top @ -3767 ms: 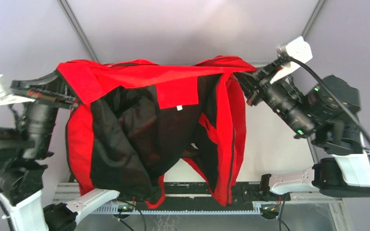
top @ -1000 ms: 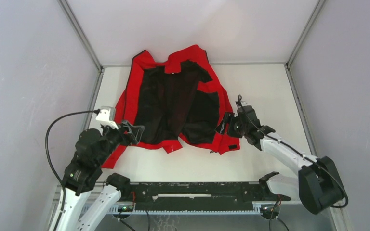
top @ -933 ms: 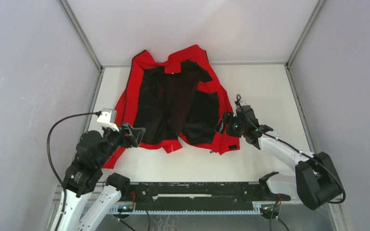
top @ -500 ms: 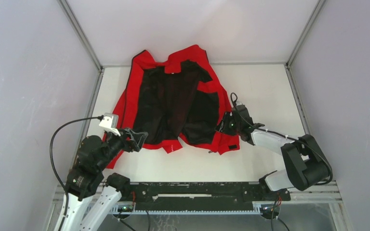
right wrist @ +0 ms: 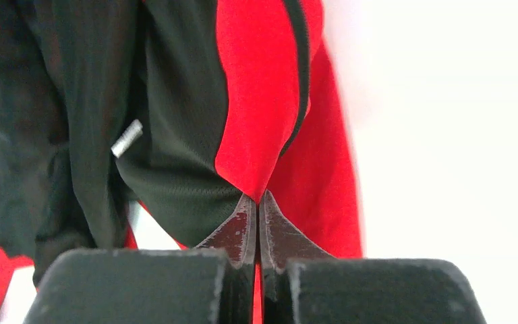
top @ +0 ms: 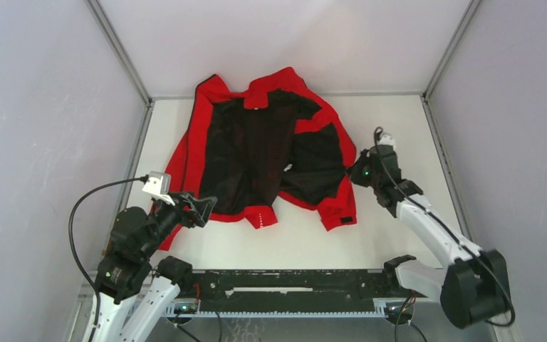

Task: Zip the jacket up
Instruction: Flatten out the jacket at the center of the board.

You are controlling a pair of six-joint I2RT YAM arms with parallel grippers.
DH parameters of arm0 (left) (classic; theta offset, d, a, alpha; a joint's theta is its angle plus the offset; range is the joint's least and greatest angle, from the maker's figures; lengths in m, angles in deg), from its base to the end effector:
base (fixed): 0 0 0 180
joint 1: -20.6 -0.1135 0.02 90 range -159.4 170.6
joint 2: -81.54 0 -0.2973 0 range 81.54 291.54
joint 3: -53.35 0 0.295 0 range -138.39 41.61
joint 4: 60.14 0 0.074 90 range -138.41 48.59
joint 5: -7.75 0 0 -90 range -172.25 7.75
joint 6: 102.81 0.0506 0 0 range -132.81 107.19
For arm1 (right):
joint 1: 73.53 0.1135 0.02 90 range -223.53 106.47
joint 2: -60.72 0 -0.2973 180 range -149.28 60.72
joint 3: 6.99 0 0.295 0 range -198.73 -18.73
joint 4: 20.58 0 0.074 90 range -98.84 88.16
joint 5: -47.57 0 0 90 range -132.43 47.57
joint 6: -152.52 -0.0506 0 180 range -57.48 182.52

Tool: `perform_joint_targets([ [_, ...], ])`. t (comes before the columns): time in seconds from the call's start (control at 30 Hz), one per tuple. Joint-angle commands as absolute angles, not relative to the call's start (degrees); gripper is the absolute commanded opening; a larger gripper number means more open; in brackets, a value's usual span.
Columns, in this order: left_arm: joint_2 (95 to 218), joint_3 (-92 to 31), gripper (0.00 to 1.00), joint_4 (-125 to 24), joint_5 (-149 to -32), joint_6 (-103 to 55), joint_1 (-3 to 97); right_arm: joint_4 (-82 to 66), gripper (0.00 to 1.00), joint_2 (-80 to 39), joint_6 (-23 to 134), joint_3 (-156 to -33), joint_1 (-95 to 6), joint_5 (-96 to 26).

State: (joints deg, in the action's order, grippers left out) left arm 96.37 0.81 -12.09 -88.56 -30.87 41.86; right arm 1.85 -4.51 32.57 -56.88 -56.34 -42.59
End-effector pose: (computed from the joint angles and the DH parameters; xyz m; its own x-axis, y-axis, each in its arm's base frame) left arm 0.0802 -0.0372 0.3477 -0.3020 -0.2131 -0.9292 0.3866 0.8636 -0.3237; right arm 0.2660 0.0822 0.2291 -0.6535 0.3204 -0.6858 0.0379 0.9187 0.3932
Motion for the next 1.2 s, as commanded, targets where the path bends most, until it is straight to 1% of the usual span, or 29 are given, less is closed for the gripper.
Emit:
perform_joint_targets([
  [0.0,96.03,1.36,0.79,-14.31,-88.28,-31.44,42.21,11.48,0.00,4.41,39.67,-63.24,-59.78,-53.47],
  [0.17,96.78,1.36,0.79,-14.22,-88.39,-31.53,42.31,21.23,0.00,8.39,44.43,-72.07,-58.80,-60.15],
  [0.23,96.75,1.36,0.79,-14.22,-88.33,-31.52,42.40,24.58,0.00,8.33,46.26,-75.58,-55.90,-64.39],
  [0.33,96.32,1.36,0.79,-14.14,-88.14,-31.61,42.56,30.02,0.00,6.61,48.79,-80.72,-49.84,-74.02],
  [0.43,96.09,1.44,0.79,-14.12,-87.97,-31.62,42.75,36.44,0.00,2.58,50.49,-85.41,-42.70,-83.81],
  [0.57,96.55,1.36,0.79,-14.13,-87.96,-31.61,42.75,40.84,0.00,-3.89,49.84,-89.63,-34.12,-90.95],
  [0.63,96.59,1.36,0.79,-14.12,-87.88,-31.62,42.78,42.25,0.00,-8.65,48.84,-90.85,-30.10,-94.61],
  [0.73,96.47,1.36,0.79,-14.10,-87.65,-31.62,42.78,44.99,0.00,-18.95,47.55,-94.12,-25.32,-96.84],
  [0.77,96.44,1.36,0.79,-14.05,-87.55,-31.62,42.82,46.02,0.03,-22.80,47.03,-95.42,-23.64,-97.52],
  [0.8,96.36,1.43,0.80,-14.04,-87.54,-31.68,42.89,47.14,0.08,-27.46,46.38,-96.66,-22.07,-97.84],
  [0.87,96.33,1.44,0.79,-14.04,-87.44,-31.71,42.84,47.70,0.24,-33.16,46.26,-98.89,-18.97,-96.93],
  [0.97,96.47,1.44,0.80,-14.05,-87.49,-31.71,42.91,43.88,0.46,-36.07,47.90,-99.81,-17.03,-90.18],
  [1.0,96.48,1.44,0.80,-14.00,-87.52,-31.71,42.90,42.28,0.51,-35.75,48.36,-99.46,-16.77,-87.47],
  [1.07,96.53,1.44,0.80,-14.04,-87.60,-31.71,42.92,39.53,0.57,-33.84,48.75,-97.91,-16.70,-83.18],
  [1.17,96.44,1.45,0.80,-14.10,-87.80,-31.62,42.93,36.53,0.62,-28.90,48.61,-94.96,-17.51,-78.52],
])
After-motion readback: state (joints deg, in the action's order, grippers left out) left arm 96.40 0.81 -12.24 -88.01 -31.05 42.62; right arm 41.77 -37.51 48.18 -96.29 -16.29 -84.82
